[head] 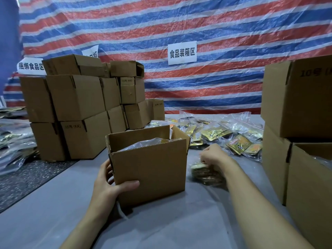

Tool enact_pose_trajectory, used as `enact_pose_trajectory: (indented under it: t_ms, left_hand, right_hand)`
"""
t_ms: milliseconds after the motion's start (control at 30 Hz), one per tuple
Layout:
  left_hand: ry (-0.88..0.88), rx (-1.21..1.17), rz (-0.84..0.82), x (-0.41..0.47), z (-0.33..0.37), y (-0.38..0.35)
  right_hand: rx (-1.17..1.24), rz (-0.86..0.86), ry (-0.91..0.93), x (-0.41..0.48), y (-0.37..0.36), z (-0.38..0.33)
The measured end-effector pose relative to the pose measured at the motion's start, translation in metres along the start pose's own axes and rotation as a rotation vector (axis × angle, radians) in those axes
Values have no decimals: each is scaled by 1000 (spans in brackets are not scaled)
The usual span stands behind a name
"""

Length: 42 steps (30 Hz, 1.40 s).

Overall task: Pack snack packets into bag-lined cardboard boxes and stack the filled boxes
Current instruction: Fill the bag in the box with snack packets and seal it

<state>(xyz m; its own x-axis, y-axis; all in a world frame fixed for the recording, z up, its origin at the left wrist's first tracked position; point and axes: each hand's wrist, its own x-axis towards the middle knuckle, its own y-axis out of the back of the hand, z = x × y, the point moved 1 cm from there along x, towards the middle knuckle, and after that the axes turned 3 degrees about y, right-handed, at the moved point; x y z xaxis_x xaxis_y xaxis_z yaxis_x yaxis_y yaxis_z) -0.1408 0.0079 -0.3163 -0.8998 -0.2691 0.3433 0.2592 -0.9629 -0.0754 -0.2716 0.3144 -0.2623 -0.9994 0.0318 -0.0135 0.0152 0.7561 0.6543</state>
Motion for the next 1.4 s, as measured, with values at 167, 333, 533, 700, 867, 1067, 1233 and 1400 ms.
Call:
enact_pose_trajectory:
  t_ms: [167,333,533,700,867,1067,1233,1400]
  left_hand:
    - [3,-5,-2,0,0,0]
    - [1,6,-40,-1,2,-1]
    - [-9,28,-98,-5,4,-3]
    - [-29,100,-121,-7,4,-4]
    - [-38,147,-159,-6,3,-4]
    - [21,135,-228,-6,-1,-4]
    - [19,152,-230,-8,4,-7]
    - [37,145,-239,-8,5,-6]
  right_hand:
    - [-68,150,-20,-13,30,-21]
    - [-2,230,40,-30,61,-46]
    - [94,417,66,-59,97,-65]
    - [218,519,251,-76,110,-81]
    - [399,701,478,-91,111,-98]
    - [717,781,676,-102,112,-114]
    - [979,749,785,-116,104,-133]
    - [1045,463,778,-131,110,-178]
